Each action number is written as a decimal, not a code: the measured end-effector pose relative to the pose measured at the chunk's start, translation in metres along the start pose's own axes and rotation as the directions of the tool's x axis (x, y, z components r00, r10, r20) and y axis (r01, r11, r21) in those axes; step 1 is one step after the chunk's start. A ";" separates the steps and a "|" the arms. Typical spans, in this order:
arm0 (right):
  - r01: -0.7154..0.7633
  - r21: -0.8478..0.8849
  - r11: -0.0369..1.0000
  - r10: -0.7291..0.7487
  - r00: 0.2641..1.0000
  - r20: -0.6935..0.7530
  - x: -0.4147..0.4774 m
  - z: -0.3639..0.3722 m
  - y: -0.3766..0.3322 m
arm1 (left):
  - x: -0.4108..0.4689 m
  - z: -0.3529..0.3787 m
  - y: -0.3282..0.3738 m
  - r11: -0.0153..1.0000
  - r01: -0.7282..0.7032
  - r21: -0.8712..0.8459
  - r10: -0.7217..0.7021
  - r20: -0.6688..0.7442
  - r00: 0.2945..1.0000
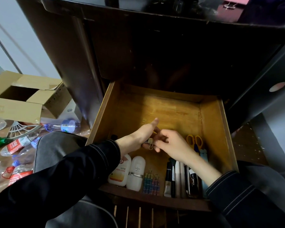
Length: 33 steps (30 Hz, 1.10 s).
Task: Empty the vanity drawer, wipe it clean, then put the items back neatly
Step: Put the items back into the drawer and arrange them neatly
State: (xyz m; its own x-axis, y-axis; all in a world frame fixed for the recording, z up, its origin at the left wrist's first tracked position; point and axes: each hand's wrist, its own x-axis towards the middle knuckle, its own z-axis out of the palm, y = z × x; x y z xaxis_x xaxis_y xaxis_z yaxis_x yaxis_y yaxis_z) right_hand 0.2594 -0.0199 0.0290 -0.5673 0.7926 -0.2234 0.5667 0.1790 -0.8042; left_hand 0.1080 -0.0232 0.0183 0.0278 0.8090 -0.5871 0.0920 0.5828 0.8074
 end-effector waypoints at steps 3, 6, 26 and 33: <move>0.006 0.065 0.998 0.002 0.991 -0.135 0.002 -0.004 0.001 | -0.001 -0.003 0.004 0.996 0.040 -0.079 -0.044 -0.047 0.998; 0.035 0.143 0.989 0.003 0.965 -0.261 0.002 -0.006 0.003 | -0.003 -0.005 0.007 0.983 0.069 -0.169 -0.076 -0.038 0.996; -0.013 -0.006 1.000 0.010 0.947 -0.320 0.006 -0.007 0.011 | -0.006 -0.004 0.003 0.997 -0.059 -0.058 0.061 0.033 0.998; 0.016 0.027 1.000 -0.008 0.959 -0.284 0.006 -0.005 0.011 | -0.009 -0.006 0.006 0.991 -0.014 -0.130 0.012 -0.017 1.000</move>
State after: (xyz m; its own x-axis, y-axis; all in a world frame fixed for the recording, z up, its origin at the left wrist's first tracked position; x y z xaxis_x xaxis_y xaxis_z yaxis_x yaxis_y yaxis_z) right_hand 0.2649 -0.0103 0.0214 -0.3789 0.9240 -0.0521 0.5416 0.1758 -0.8220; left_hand 0.1018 -0.0262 0.0283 0.0122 0.8172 -0.5763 -0.0389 0.5762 0.8163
